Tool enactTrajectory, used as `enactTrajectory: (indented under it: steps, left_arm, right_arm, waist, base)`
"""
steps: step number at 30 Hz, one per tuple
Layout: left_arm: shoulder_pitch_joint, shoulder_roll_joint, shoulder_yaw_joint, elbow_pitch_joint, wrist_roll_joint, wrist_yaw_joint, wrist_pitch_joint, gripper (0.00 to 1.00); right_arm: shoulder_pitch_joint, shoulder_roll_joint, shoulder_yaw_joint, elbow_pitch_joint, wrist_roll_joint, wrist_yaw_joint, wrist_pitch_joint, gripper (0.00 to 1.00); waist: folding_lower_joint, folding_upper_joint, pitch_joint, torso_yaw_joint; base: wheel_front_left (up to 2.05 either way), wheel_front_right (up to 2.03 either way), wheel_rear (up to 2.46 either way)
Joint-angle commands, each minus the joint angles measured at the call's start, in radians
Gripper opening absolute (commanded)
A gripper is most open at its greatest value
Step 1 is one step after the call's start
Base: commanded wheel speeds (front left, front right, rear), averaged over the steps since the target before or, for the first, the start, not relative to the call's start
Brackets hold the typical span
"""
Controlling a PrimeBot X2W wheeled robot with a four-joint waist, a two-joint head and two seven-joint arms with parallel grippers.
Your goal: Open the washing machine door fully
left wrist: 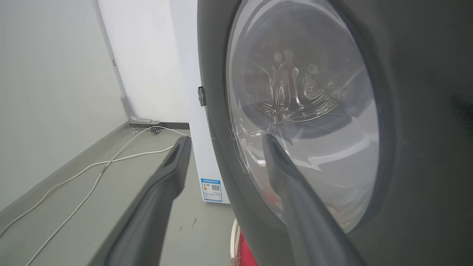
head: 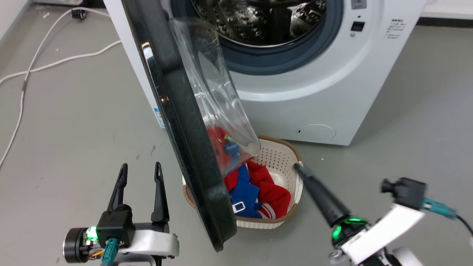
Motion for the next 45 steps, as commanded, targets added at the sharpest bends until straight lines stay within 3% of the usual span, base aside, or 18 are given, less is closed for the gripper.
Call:
enactTrajectory:
  steps: [1,4,7,10,16,24,32,45]
  left_arm:
    - [0.020,0.000,0.006,0.002,0.007,-0.007,-0.003,1.00]
    - [0.037,0.000,0.012,0.004,0.013,-0.013,-0.003,1.00]
    - [0.057,0.000,0.020,0.005,0.019,-0.015,-0.003,1.00]
    - [0.075,0.000,0.027,0.001,0.022,-0.019,-0.003,1.00]
    - [0.099,0.000,0.036,-0.006,0.032,-0.026,-0.003,1.00]
    - [0.111,0.000,0.043,-0.008,0.035,-0.029,-0.003,1.00]
    - [0.115,0.000,0.042,-0.010,0.034,-0.028,-0.003,1.00]
    - [0.120,0.000,0.033,0.002,0.019,-0.008,-0.003,1.00]
  right_arm:
    - [0.019,-0.021,-0.022,0.000,-0.050,0.003,-0.088,1.00]
    - [0.024,-0.048,-0.058,0.032,-0.153,0.003,-0.233,1.00]
    - [0.036,-0.041,-0.136,0.076,-0.278,0.003,-0.294,1.00]
    - [0.056,0.021,-0.272,0.077,-0.424,0.003,-0.301,1.00]
    - [0.125,0.127,-0.480,0.037,-0.882,0.003,-0.300,1.00]
    - [0.208,0.190,-0.560,0.033,-1.210,0.003,-0.301,1.00]
    - [0.288,0.216,-0.601,0.038,-1.300,0.002,-0.301,1.00]
    - [0.311,0.217,-0.601,0.087,-1.258,0.002,-0.301,1.00]
  waist:
    - [0.0000,0.0000,-0.031,-0.020]
    - [0.0000,0.0000,-0.060,-0.033]
    - [0.0000,0.0000,-0.089,-0.046]
    - [0.0000,0.0000,-0.110,-0.059]
    - [0.0000,0.0000,-0.130,-0.076]
    - [0.0000,0.0000,-0.136,-0.089]
    - [0.0000,0.0000,-0.138,-0.095]
    - [0.0000,0.0000,-0.137,-0.098]
  base:
    - [0.00,0.00,0.00]
    - [0.00,0.00,0.00]
    - [0.00,0.00,0.00]
    - [0.00,0.00,0.00]
    - [0.00,0.00,0.00]
    - [0.00,0.00,0.00]
    - [0.00,0.00,0.00]
    - [0.00,0.00,0.00]
